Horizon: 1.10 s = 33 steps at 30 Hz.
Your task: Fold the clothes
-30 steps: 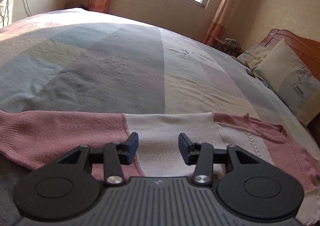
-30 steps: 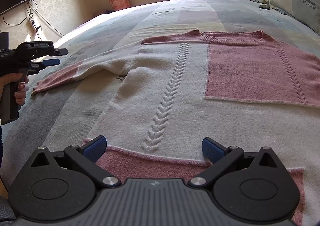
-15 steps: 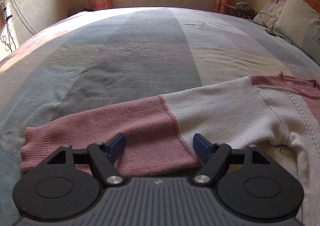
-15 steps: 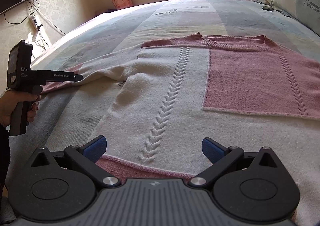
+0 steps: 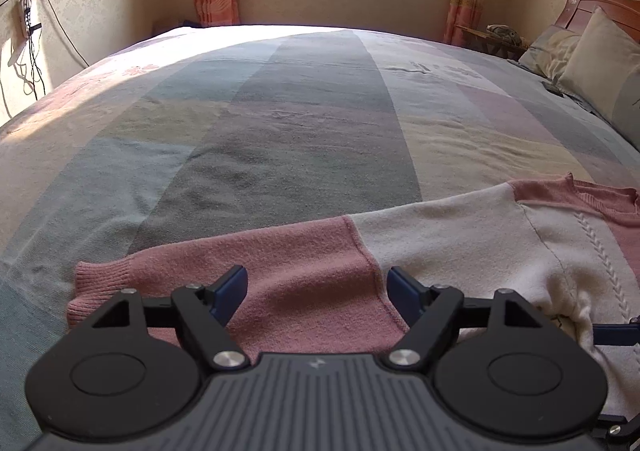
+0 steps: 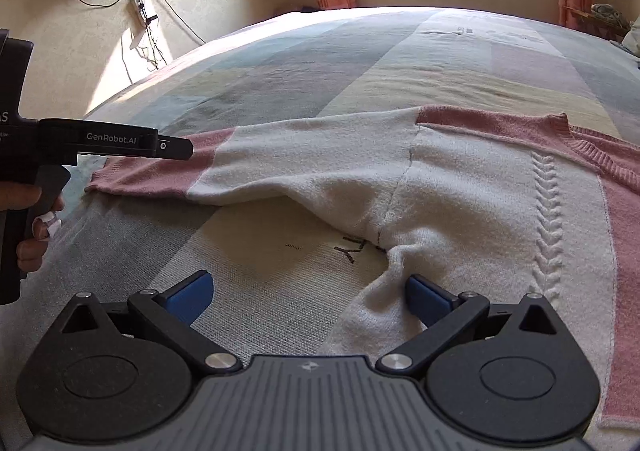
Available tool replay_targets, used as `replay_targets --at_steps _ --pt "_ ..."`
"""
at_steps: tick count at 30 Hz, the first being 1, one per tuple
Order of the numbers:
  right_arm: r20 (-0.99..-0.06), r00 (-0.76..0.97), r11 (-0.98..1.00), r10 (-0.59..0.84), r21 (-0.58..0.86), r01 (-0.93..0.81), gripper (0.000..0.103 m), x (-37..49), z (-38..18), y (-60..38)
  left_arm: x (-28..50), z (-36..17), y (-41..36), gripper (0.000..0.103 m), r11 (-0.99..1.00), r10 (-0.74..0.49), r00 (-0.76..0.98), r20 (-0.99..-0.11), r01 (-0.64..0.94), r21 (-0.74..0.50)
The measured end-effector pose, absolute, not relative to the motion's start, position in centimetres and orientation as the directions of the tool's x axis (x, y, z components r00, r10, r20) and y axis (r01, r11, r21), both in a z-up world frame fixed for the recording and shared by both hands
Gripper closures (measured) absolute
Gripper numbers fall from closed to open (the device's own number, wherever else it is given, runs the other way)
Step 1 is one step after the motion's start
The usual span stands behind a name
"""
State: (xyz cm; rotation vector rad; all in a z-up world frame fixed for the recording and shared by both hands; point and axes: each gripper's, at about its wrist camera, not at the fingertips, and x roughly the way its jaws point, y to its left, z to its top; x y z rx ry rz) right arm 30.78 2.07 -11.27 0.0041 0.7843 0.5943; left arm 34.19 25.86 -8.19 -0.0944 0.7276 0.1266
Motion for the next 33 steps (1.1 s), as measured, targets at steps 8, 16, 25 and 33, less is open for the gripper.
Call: replay_targets --at_steps 8,16,25,33 --pt "-0.598 0.573 0.784 0.56 0.16 -0.599 0.0 32.1 -6.1 3.1 34.0 -8.0 26.7 0.024 0.981 0.116 0.735 -0.668 -0.191 -0.039" --pt "-0.702 0.474 0.759 0.531 0.146 -0.634 0.0 35.8 -10.7 8.2 33.6 -7.7 28.5 0.024 0.974 0.123 0.738 -0.663 -0.219 -0.064" --pt "-0.685 0.443 0.733 0.578 0.198 -0.651 0.0 34.7 -9.0 6.9 33.0 -7.7 30.6 0.023 0.957 0.133 0.742 -0.657 -0.268 -0.109" --pt "-0.644 0.383 0.683 0.663 0.31 -0.662 0.0 35.5 -8.9 8.9 32.5 -7.3 31.8 0.02 0.95 0.127 0.75 -0.649 -0.281 -0.139"
